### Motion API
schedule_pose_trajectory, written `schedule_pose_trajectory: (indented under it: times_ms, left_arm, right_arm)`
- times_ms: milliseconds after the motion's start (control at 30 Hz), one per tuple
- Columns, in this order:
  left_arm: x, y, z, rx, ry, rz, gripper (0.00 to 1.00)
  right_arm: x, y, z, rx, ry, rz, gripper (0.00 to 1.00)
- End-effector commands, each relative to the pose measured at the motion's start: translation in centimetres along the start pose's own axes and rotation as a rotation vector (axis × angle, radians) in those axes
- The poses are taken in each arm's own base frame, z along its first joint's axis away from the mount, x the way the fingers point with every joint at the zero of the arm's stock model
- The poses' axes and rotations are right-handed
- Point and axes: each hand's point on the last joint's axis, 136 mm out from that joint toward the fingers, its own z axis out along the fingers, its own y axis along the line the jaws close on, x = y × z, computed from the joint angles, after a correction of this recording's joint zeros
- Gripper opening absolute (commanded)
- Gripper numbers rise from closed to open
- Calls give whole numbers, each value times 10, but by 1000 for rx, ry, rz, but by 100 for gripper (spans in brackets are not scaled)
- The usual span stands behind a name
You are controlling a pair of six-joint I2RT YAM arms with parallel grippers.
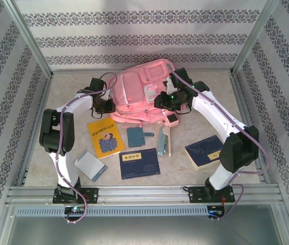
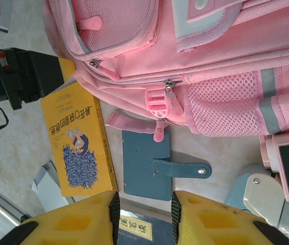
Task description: Pack the student bag
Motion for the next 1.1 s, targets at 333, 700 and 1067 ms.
schedule_pose_trajectory:
  times_ms: [333,700,1067]
  left_arm:
    - [29,19,14,-38,78,-43,8]
    - [-2,-17,-48,56,-56,-79,0]
    - [11,-59,-136,221,-189,-163,0]
  right_arm:
    - [10,-2,2,-15,20,-3,31]
    - [11,9,-3,-11,7,-26,27]
    - [27,64,11,-131,67,-84,36]
